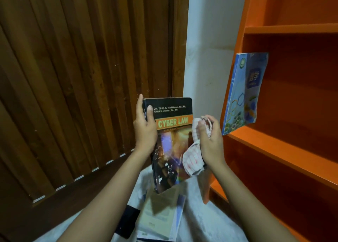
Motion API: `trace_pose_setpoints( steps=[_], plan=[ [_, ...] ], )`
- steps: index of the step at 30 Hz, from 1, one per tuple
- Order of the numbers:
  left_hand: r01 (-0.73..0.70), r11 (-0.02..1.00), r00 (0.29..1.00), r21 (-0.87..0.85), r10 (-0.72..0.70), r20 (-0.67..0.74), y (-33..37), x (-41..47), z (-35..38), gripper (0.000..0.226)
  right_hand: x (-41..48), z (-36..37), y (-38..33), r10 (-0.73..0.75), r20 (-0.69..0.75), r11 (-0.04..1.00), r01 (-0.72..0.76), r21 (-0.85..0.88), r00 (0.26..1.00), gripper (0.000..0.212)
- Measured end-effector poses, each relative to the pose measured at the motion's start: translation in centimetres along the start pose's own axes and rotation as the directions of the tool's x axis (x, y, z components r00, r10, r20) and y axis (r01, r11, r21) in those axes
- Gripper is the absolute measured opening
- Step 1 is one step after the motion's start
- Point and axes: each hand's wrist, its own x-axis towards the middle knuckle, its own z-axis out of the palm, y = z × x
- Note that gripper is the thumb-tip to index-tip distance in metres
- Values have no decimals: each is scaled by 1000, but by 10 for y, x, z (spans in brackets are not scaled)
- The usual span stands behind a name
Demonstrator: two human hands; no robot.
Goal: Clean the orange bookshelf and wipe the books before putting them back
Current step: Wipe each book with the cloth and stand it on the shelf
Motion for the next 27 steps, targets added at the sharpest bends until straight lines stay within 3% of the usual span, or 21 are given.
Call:
trace_pose_setpoints(
  steps=[4, 9, 11, 13, 15, 17, 19, 22, 24, 27],
  plan=[
    [87, 989, 995, -117, -81, 53, 2, -10, 12, 42, 14, 14, -36, -139, -24, 985, 135, -111, 990, 33],
    [-6, 989, 994, -150, 22, 111, 22, -13, 28, 38, 21, 36, -62, -455, 58, 847, 453, -278, 888, 22],
    [6, 975, 994, -220, 18, 109, 25, -8, 23, 35, 35, 25, -51, -418, -71, 869, 377, -320, 906, 20],
    [21, 960, 995, -279, 6, 96, 24, -4, 16, 34, 49, 8, -32, -213, -221, 947, 146, -285, 952, 14],
    [20, 963, 995, -269, 7, 97, 24, -4, 17, 33, 54, 2, -17, -28, -278, 978, -32, -208, 960, 19],
    [19, 969, 994, -247, 8, 108, 24, -6, 24, 32, 42, 12, -21, -42, -230, 984, 0, -179, 972, 24],
    [-2, 978, 997, -207, 17, 71, 22, -5, 31, 34, 17, 27, -35, -224, -96, 967, 208, -148, 970, 23],
    [-12, 976, 998, -219, 23, 50, 15, 1, 29, 33, -6, 35, -32, -443, 31, 884, 442, -155, 896, 19],
    [43, 957, 997, -288, -21, 78, 15, 1, 22, 31, 2, 25, -13, -369, -71, 919, 352, -178, 927, 27],
    [52, 948, 998, -314, -34, 60, 14, 2, 18, 32, 20, 6, 18, -52, -222, 985, 14, -169, 974, 24]
  ],
)
